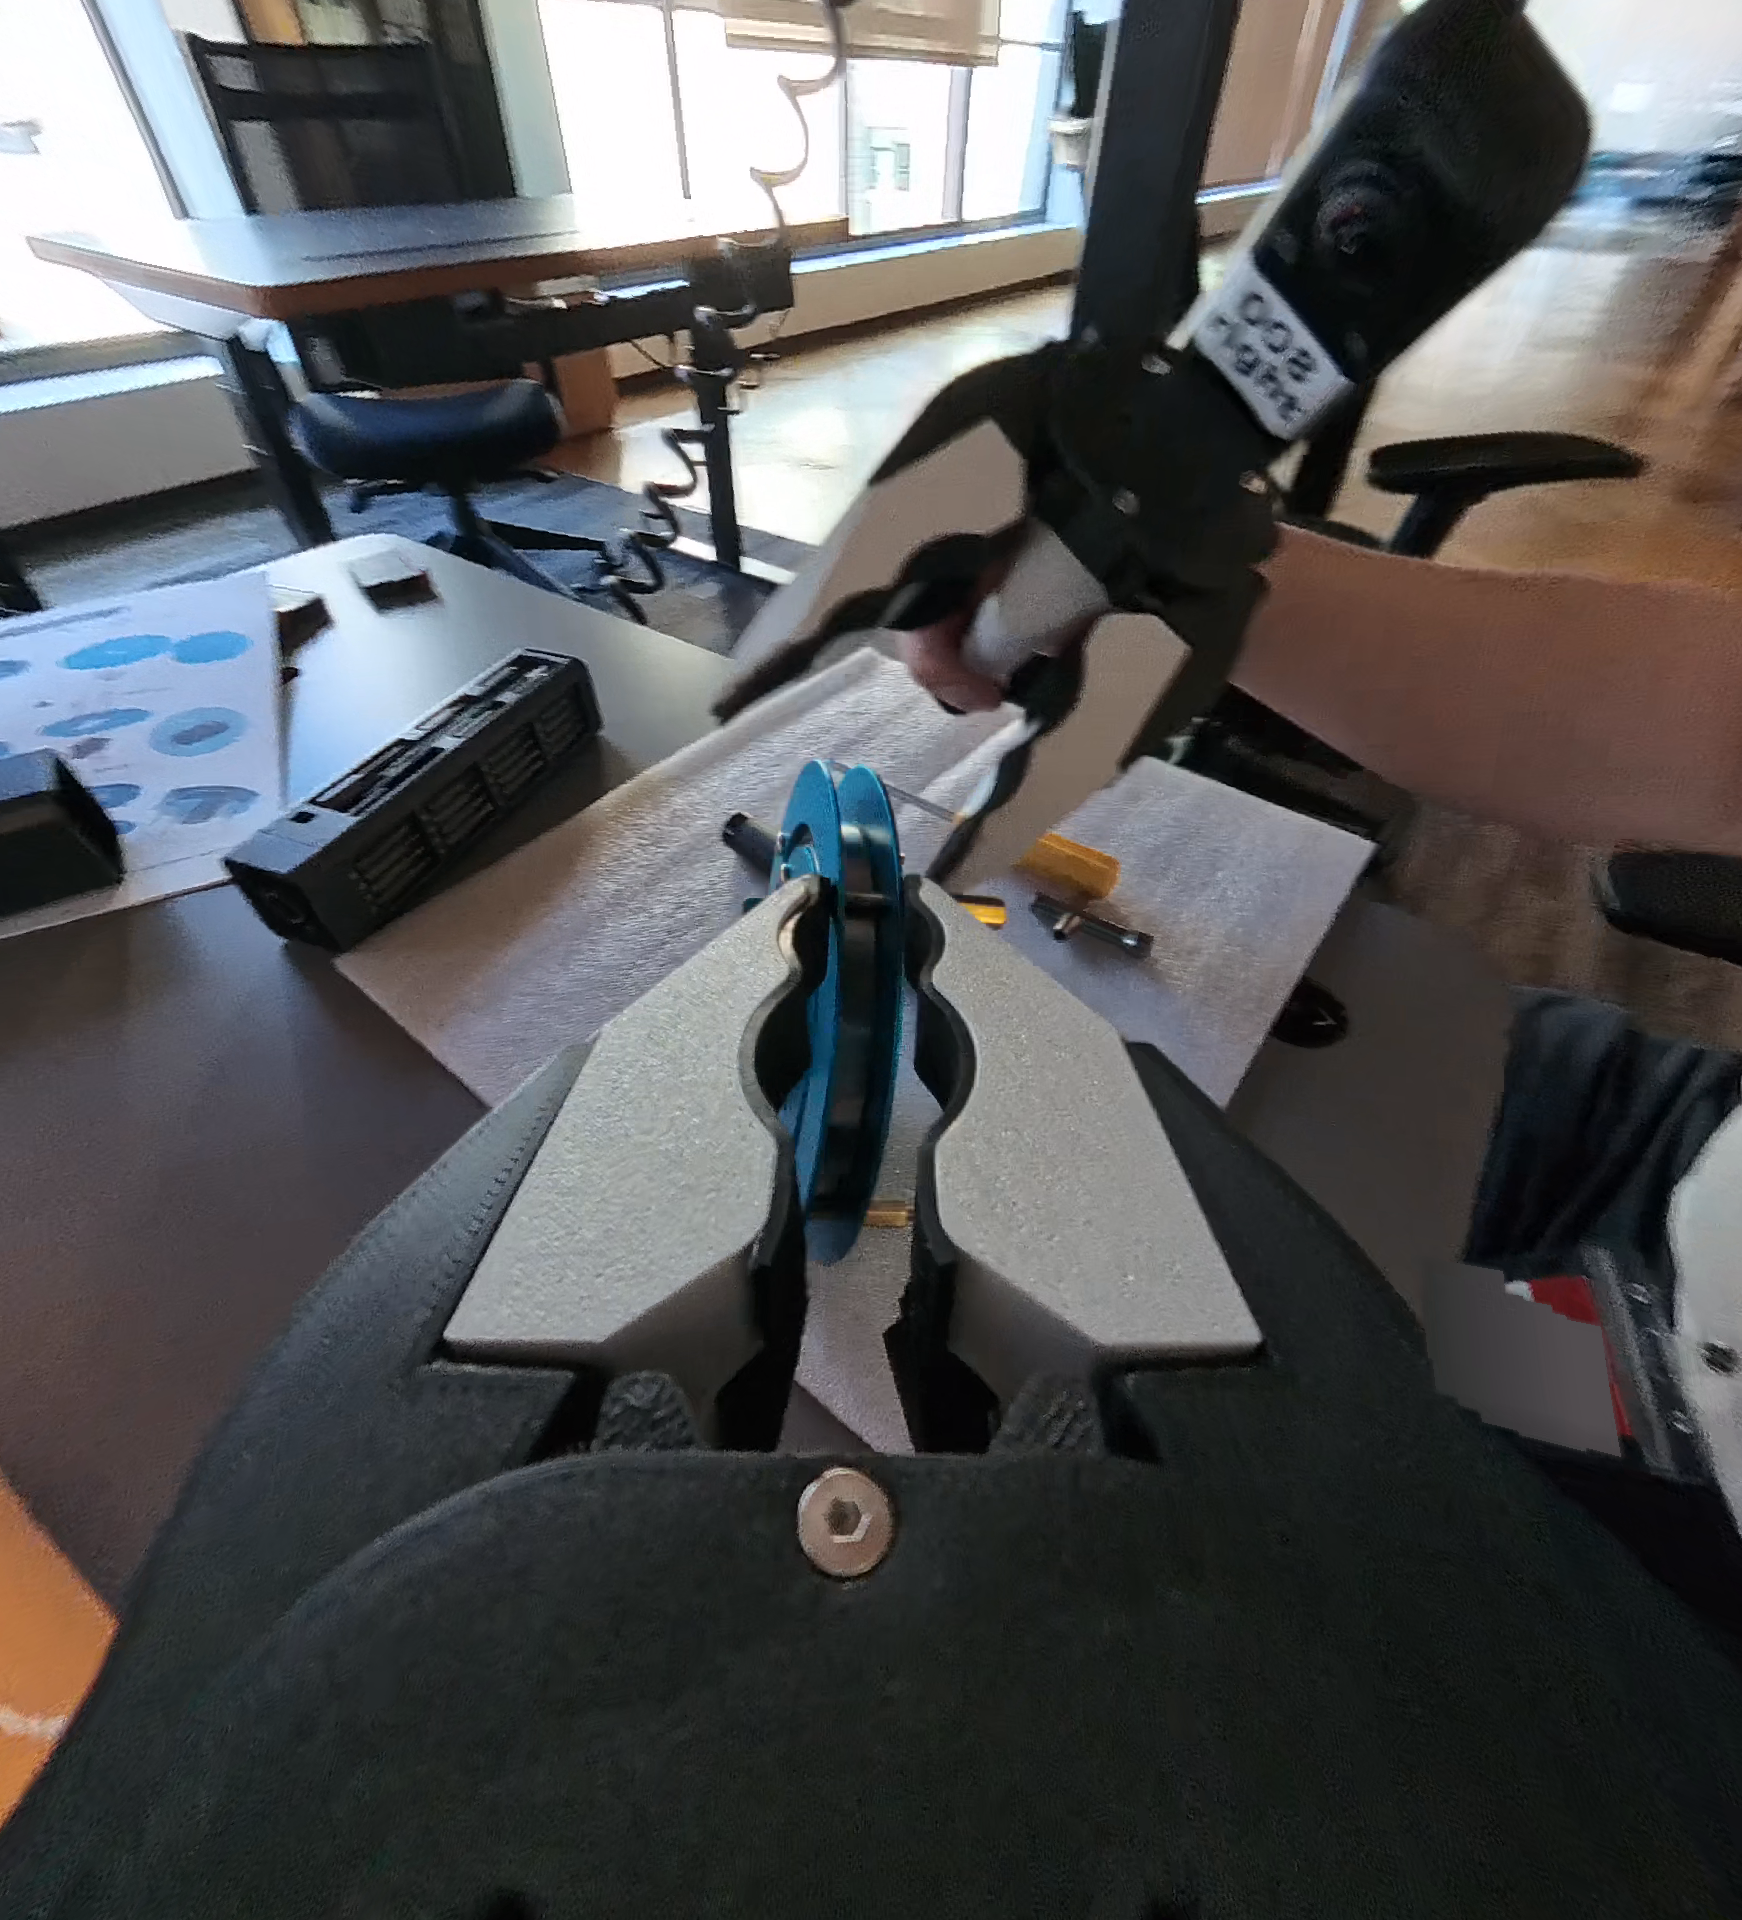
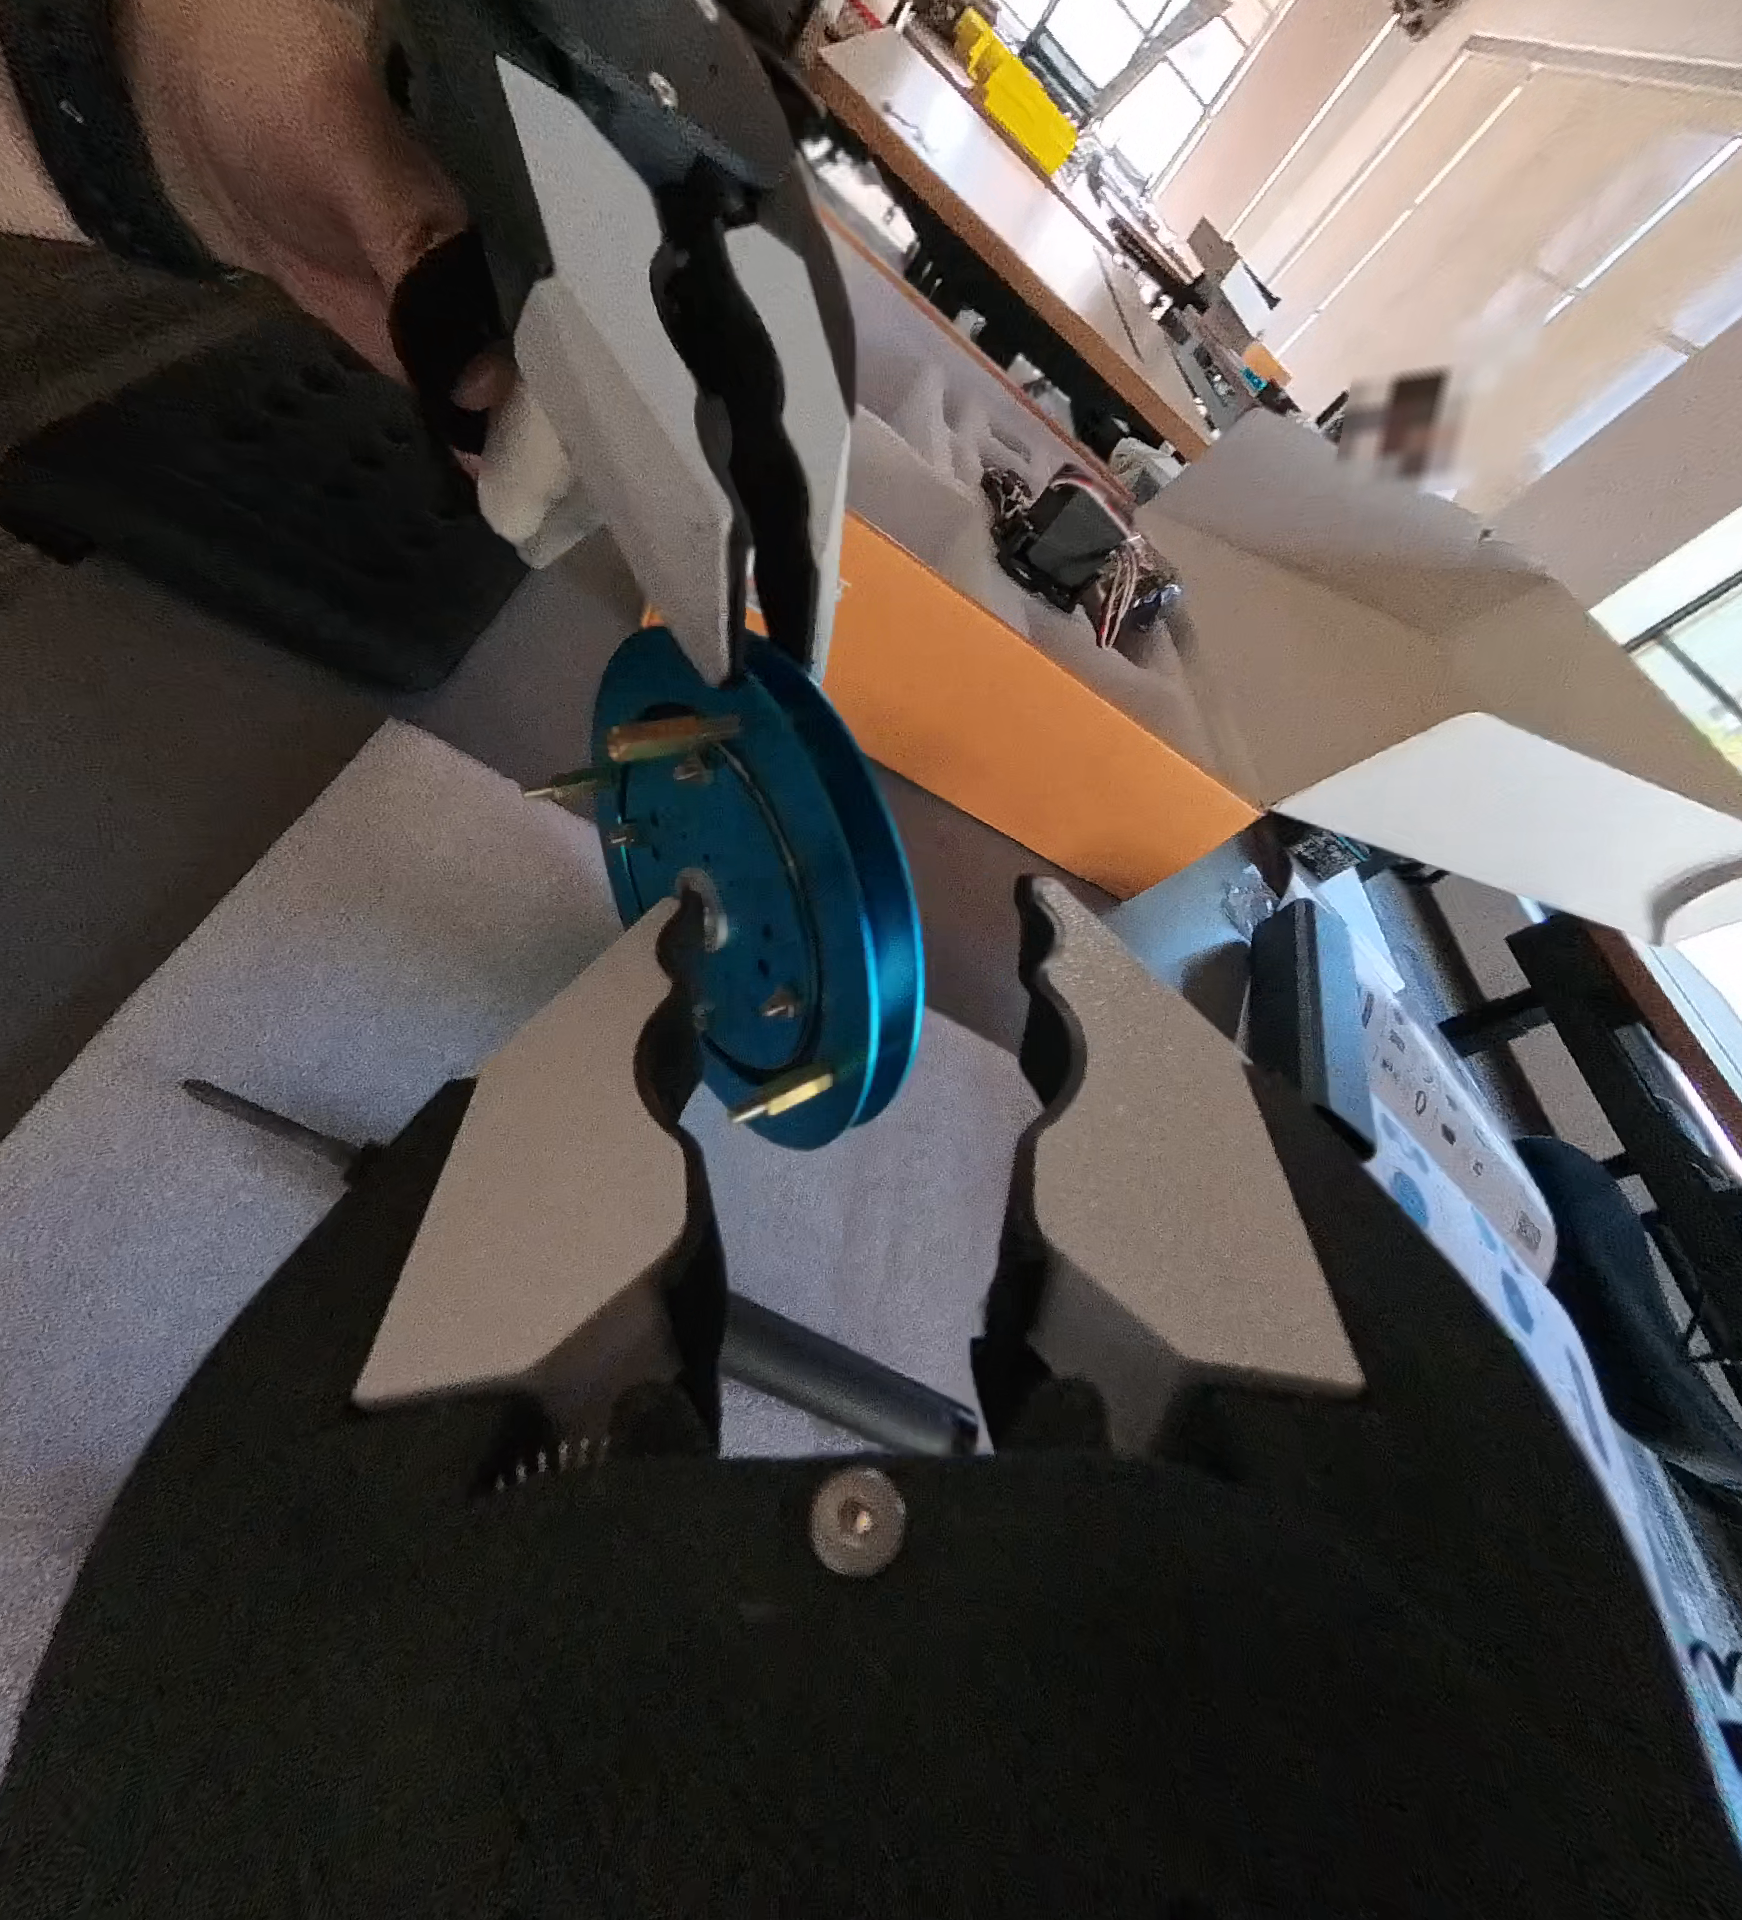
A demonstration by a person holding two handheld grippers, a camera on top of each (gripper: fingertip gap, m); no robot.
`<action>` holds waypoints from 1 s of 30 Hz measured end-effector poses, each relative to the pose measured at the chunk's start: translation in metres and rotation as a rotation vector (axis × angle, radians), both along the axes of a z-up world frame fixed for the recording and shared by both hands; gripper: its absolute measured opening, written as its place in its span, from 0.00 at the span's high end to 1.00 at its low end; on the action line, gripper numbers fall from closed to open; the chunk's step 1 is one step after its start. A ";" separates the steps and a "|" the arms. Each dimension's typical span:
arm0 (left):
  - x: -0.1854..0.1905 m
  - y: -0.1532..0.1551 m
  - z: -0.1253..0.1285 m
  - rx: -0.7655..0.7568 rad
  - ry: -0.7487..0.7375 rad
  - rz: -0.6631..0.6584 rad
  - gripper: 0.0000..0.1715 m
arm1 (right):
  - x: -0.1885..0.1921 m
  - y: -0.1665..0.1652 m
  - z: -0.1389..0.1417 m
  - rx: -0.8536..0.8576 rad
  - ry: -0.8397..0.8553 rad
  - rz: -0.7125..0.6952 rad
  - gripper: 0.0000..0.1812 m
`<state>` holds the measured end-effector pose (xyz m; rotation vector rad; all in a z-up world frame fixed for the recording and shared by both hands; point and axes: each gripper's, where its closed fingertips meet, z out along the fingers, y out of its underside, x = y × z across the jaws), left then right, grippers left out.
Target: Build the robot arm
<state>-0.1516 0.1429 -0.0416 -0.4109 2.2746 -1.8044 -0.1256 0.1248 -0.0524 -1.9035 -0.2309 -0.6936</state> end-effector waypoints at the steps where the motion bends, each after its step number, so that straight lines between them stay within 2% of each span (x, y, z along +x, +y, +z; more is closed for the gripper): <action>1: -0.002 -0.001 0.000 -0.004 0.013 -0.036 0.93 | 0.003 0.002 0.000 -0.026 0.009 0.016 0.67; 2: -0.005 -0.003 0.000 -0.005 0.020 -0.071 0.93 | 0.004 0.006 -0.002 -0.054 0.033 0.041 0.67; 3: -0.006 -0.005 -0.001 -0.003 0.025 -0.097 0.93 | 0.001 0.009 -0.007 -0.095 0.079 0.082 0.74; 4: -0.004 -0.006 0.000 -0.001 0.027 -0.105 0.93 | -0.007 0.011 -0.015 -0.149 0.144 0.140 0.88; 5: 0.000 -0.006 0.001 0.000 0.032 -0.096 0.93 | -0.004 0.011 -0.016 -0.152 0.207 0.121 0.88; 7: 0.012 0.000 0.006 -0.027 0.075 -0.027 0.91 | 0.000 0.011 -0.015 -0.115 0.346 0.028 0.90; 8: 0.019 0.006 0.013 -0.071 0.101 0.034 0.85 | 0.002 0.010 -0.014 -0.091 0.387 -0.034 0.91; 12: 0.006 0.030 0.036 -0.273 0.170 0.247 0.77 | -0.001 0.007 -0.014 0.022 0.429 -0.344 0.92; 15: -0.002 0.034 0.024 -0.310 0.155 0.438 0.74 | -0.008 0.006 -0.016 0.114 0.480 -0.539 0.92; 17: -0.005 0.024 0.008 -0.279 0.181 0.485 0.73 | -0.013 0.008 -0.016 0.174 0.510 -0.617 0.91; 18: -0.005 0.019 0.000 -0.262 0.184 0.506 0.75 | -0.015 0.010 -0.017 0.188 0.509 -0.636 0.91; 20: -0.007 0.009 -0.006 -0.260 0.186 0.492 0.89 | -0.020 0.013 -0.018 0.214 0.506 -0.647 0.90; 24: -0.011 0.003 -0.011 -0.280 0.227 0.464 1.00 | -0.028 0.007 -0.022 0.204 0.479 -0.627 0.90; 26: -0.019 0.000 -0.012 -0.305 0.266 0.402 0.95 | -0.033 0.004 -0.025 0.160 0.433 -0.576 0.91; 28: -0.021 0.005 -0.013 -0.386 0.359 0.384 0.74 | -0.035 -0.001 -0.026 0.107 0.344 -0.542 0.92; 30: -0.020 0.016 -0.014 -0.511 0.507 0.373 0.70 | -0.037 -0.007 -0.028 0.080 0.282 -0.516 0.93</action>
